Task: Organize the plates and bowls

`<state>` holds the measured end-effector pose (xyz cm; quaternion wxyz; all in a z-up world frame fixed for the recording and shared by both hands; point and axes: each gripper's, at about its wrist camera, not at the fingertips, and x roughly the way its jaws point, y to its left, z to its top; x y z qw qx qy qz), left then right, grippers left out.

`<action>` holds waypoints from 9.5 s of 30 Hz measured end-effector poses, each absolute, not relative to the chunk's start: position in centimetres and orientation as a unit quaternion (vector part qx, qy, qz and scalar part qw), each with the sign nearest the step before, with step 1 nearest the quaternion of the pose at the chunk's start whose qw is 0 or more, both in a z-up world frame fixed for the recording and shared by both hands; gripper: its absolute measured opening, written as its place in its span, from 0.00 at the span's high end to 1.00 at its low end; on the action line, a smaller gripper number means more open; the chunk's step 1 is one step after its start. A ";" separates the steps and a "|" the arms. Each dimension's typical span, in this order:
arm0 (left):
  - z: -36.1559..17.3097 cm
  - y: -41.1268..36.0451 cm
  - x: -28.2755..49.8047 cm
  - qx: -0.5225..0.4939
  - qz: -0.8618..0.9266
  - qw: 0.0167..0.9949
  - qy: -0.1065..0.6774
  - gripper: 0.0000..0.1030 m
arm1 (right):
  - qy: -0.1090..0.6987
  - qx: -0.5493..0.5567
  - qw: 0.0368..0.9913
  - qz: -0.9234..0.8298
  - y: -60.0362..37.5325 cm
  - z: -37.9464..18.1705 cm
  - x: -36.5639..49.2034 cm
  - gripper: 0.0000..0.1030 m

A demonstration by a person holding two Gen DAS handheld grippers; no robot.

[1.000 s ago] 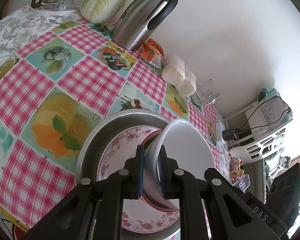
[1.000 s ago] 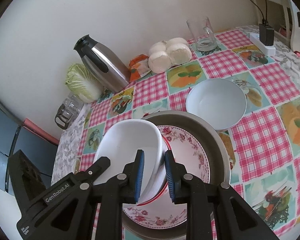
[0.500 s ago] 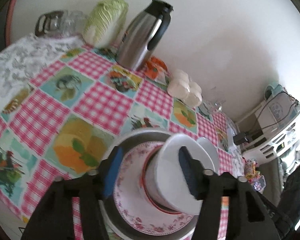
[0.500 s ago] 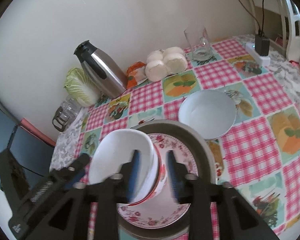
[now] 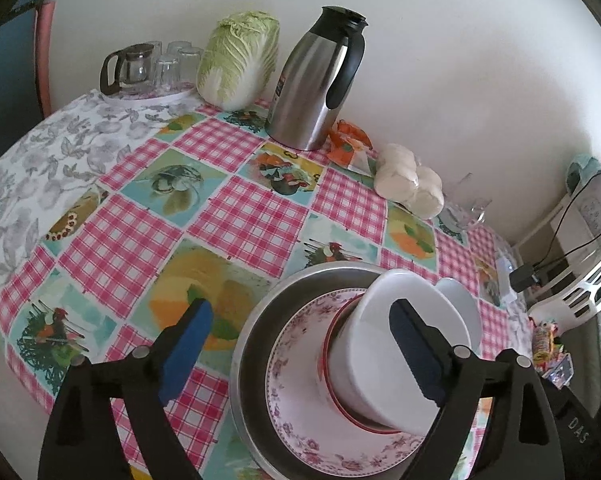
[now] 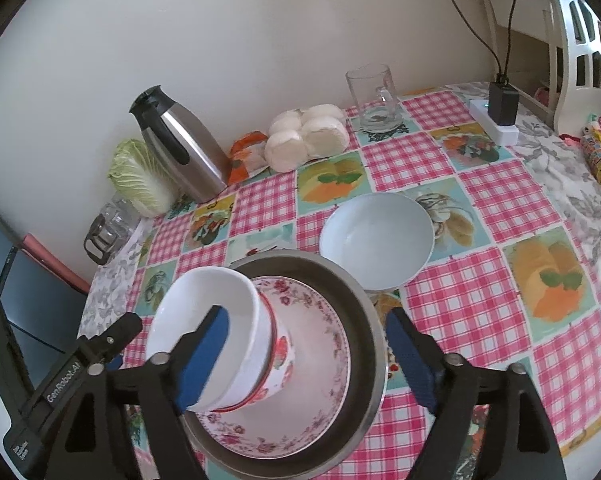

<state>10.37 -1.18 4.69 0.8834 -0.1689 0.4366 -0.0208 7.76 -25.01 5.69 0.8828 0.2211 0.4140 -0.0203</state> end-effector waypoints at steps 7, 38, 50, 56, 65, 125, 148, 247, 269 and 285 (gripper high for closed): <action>5.5 -2.0 10.1 -0.147 -0.018 0.893 0.425 0.10 | 0.413 0.223 0.883 -0.026 -26.2 5.5 7.5 0.00; 4.7 -25.6 21.6 0.132 -0.098 0.805 0.569 0.26 | 0.425 0.358 0.829 -0.070 -38.4 -2.6 11.4 0.19; -1.5 -27.5 24.8 0.159 -0.048 0.749 0.641 0.44 | 0.452 0.376 0.808 -0.043 -37.1 -6.1 14.4 0.50; -3.7 -27.5 25.1 0.149 -0.053 0.733 0.661 0.48 | 0.448 0.397 0.801 -0.028 -36.7 -7.0 15.0 0.70; -4.3 -28.6 23.8 0.135 -0.088 0.729 0.665 0.76 | 0.427 0.413 0.803 -0.050 -38.5 -6.6 13.8 0.84; 7.9 -5.7 13.9 -0.094 -0.137 0.812 0.560 0.81 | 0.469 0.171 0.867 0.006 -19.6 7.0 9.8 0.80; 7.0 -4.9 14.1 -0.089 -0.110 0.830 0.539 0.96 | 0.455 0.153 0.877 -0.001 -19.8 7.4 9.9 0.72; 2.3 -3.5 -2.1 0.056 -0.006 0.880 0.471 0.04 | 0.428 0.104 0.895 -0.074 -21.2 -0.6 -6.3 0.00; 2.4 -3.6 -2.2 0.060 -0.008 0.883 0.466 0.04 | 0.430 0.103 0.894 -0.076 -21.4 -0.9 -6.3 0.00; 2.5 -3.7 -2.2 0.061 -0.008 0.883 0.465 0.04 | 0.428 0.104 0.895 -0.079 -21.5 -0.9 -6.4 0.00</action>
